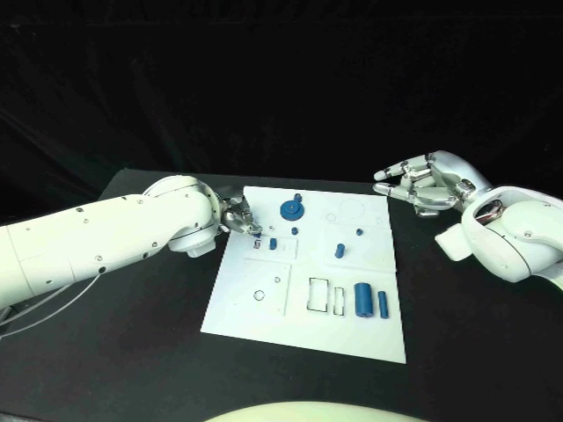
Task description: Assemble the parts on the task board
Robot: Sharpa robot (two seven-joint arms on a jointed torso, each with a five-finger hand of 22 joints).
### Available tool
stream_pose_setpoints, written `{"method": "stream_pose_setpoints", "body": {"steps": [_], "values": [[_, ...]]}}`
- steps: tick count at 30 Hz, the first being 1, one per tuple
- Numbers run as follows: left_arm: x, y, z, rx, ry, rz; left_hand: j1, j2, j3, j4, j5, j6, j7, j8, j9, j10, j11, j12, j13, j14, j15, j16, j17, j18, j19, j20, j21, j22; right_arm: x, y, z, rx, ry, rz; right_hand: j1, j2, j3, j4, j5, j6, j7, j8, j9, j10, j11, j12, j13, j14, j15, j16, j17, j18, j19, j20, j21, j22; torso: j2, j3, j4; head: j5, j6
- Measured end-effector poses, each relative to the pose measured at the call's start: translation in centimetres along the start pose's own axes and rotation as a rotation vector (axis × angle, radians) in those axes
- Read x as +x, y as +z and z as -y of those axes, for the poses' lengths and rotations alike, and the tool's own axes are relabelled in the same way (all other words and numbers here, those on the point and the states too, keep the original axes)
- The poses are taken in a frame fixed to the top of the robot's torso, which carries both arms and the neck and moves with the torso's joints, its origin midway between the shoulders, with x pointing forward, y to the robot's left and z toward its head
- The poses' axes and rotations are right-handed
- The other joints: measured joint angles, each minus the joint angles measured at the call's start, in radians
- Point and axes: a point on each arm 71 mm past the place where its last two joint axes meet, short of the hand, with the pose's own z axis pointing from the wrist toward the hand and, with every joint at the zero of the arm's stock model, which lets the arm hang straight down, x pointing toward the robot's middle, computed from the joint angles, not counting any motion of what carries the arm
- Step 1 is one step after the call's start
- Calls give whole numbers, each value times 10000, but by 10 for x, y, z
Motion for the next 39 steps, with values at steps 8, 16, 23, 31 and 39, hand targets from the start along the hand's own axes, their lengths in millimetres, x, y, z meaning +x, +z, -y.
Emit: {"method": "stream_pose_setpoints", "body": {"steps": [8,16,23,31,39], "values": [[6,1,2,127,503,281,-89,-89,101,-44,-35,1,0,51,0,69,1,63,56,0,0,0,1,1,0,0,37,0,0,0,1,-2,-10,-5,0,0,0,0,0,0,0,0,0,1,1,0,-15,0,0,0,0,-1,0,0,0,8,12,7,-12,25,-28],[9,1,4,138,846,331,-156,-156,240,-131,-38,37,-35,99,8,104,-32,64,14,0,0,0,8,2,0,0,36,-1,0,-1,1,-9,-19,-11,0,0,0,0,0,0,0,0,0,2,2,0,-15,0,0,0,0,0,0,0,0,7,16,10,-10,26,-79],[11,3,5,106,1112,283,-245,-244,437,-243,3,37,-34,107,39,104,-32,63,-9,0,0,0,7,1,0,0,36,-1,1,-1,0,-19,-27,-16,0,0,0,0,0,-1,0,0,0,5,5,0,-15,0,0,0,0,0,0,0,0,6,12,12,-11,35,-120],[13,5,3,-27,1324,192,-245,-244,453,-259,3,37,-35,107,39,103,-31,63,-40,0,0,0,6,1,0,0,36,-1,1,-1,0,-27,-34,-21,0,0,0,0,0,-1,-1,0,0,11,10,0,-14,0,0,0,0,0,0,0,0,6,8,10,-7,27,-148],[14,6,2,-114,1462,105,-244,-243,461,-268,3,37,-34,104,35,102,-30,63,-40,0,0,0,4,1,0,0,36,-2,1,-1,0,-33,-39,-25,0,0,0,0,0,-1,-1,0,0,11,11,0,-14,0,0,0,0,-1,0,0,0,5,5,11,-2,25,-179]]}}
